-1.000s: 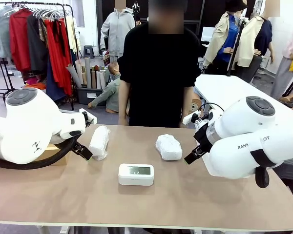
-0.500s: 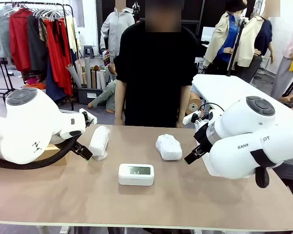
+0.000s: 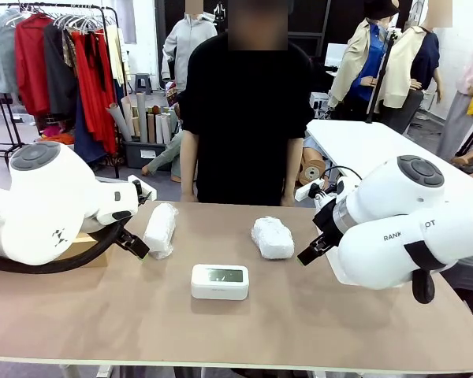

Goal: Separate and place wrapped and unwrapped clocks.
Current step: Pick up the Digital clock indicated by the person.

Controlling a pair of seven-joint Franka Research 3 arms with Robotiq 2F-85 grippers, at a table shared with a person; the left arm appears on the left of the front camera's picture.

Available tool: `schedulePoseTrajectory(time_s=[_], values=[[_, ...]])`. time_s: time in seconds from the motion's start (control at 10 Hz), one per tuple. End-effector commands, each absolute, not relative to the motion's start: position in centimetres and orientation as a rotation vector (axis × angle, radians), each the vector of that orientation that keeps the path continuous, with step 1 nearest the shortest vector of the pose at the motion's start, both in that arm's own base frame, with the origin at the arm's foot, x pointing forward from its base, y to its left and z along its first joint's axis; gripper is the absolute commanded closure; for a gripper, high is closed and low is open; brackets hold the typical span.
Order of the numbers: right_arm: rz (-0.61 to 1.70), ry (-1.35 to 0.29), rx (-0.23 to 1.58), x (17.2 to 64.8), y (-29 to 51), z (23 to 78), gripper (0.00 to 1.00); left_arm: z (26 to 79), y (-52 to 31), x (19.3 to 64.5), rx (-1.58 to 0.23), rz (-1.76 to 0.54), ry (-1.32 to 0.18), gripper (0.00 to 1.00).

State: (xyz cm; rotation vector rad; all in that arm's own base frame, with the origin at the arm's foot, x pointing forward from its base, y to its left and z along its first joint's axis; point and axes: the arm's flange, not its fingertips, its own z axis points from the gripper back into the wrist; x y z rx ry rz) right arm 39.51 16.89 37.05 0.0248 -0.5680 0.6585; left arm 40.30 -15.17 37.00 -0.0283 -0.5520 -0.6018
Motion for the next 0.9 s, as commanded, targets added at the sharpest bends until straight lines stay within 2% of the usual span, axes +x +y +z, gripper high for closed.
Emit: schedulePoseTrajectory(time_s=[0.0, 0.1, 0.5, 0.6, 0.8], values=[[0.658, -0.568, 0.025, 39.5, 16.9, 37.1, 0.0, 37.0, -15.2, 40.3, -0.028, -0.602, -0.552, 0.0], [0.659, -0.568, 0.025, 39.5, 16.9, 37.1, 0.0, 37.0, -15.2, 40.3, -0.028, -0.602, -0.552, 0.0], [0.679, -0.534, 0.193, 39.5, 17.4, 38.5, 0.0, 39.7, -15.9, 40.0, -0.158, -0.639, -0.352, 0.0], [0.702, -0.523, 0.248, 39.5, 17.1, 39.2, 0.0, 40.4, -16.3, 39.7, -0.197, -0.658, -0.346, 0.0], [0.812, -0.523, 0.329, 39.6, 16.7, 40.8, 0.0, 42.6, -15.5, 39.4, -0.294, -0.85, -0.397, 0.0]])
